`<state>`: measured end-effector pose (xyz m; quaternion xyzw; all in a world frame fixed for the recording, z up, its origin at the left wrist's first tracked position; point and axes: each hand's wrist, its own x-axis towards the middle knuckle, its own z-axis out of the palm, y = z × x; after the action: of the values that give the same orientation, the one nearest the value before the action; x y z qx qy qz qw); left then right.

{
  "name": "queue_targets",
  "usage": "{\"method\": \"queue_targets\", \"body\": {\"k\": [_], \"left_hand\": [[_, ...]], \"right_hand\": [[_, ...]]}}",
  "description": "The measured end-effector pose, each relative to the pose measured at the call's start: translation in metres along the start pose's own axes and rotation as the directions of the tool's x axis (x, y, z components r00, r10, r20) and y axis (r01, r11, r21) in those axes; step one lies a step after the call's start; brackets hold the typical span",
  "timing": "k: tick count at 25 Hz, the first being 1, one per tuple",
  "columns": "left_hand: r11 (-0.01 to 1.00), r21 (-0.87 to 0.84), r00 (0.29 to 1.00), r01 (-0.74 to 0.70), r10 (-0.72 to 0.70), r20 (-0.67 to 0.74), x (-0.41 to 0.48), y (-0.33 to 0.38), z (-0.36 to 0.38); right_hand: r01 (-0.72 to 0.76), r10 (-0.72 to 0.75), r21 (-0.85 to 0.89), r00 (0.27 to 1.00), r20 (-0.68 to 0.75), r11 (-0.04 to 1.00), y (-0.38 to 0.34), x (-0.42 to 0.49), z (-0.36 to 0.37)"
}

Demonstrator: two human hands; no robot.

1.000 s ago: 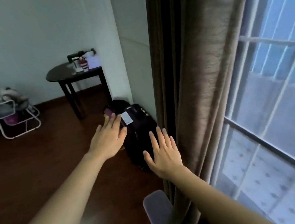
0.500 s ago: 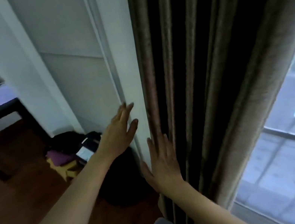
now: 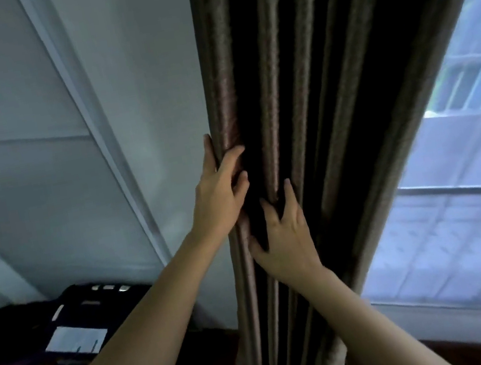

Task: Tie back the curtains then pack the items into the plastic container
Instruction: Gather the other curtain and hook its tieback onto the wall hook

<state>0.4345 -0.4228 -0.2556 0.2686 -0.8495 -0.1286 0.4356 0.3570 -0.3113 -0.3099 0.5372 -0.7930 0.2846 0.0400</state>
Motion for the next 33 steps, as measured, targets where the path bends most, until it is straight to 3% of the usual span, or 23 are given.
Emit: {"method": "queue_targets", "body": {"k": [4,5,8,9,12,17,21,26,33], "left_hand": [[0.999,-0.040,0.978,-0.018,0.026,0.208,0.005,-0.015,0.006],[0.999,-0.048,0.977,0.024,-0.013,0.213,0.006,-0.022,0.001],[0.978,-0.031,0.978,0.205,-0.203,0.056,0.010,-0.045,-0.017],[0.974,-0.043,0.971,0.223,-0.218,0.102,0.010,-0.049,-0.021],[0.987,-0.052,0.936,0.154,-0.128,0.328,0.010,-0.044,-0.024],[0.982,-0.105,0.884,0.157,-0.092,0.459,0.006,-0.029,-0.028],[0.995,0.043,0.817,0.091,-0.099,0.569,0.001,-0.025,-0.011],[0.986,0.152,0.734,0.069,-0.153,0.662,-0.019,-0.042,0.009],[0.989,0.074,0.695,0.125,-0.141,0.705,-0.018,-0.039,0.005]], "right_hand": [[0.000,-0.014,0.083,0.985,0.171,0.997,0.005,0.012,0.002],[-0.003,-0.017,0.096,0.978,0.207,0.995,0.007,0.008,0.004],[-0.054,0.016,0.121,0.956,0.292,0.991,0.018,-0.012,0.012],[-0.076,0.035,0.122,0.952,0.305,0.990,0.021,-0.017,0.013],[-0.077,0.040,0.099,0.942,0.332,0.992,0.027,-0.025,0.018],[-0.035,-0.008,0.091,0.899,0.438,0.995,0.028,-0.025,0.035],[-0.010,-0.044,0.099,0.849,0.526,0.995,0.028,-0.030,0.055],[0.020,-0.050,0.061,0.831,0.554,0.998,0.033,-0.036,0.068],[0.050,-0.074,0.060,0.847,0.526,0.997,0.029,-0.035,0.083]]}}
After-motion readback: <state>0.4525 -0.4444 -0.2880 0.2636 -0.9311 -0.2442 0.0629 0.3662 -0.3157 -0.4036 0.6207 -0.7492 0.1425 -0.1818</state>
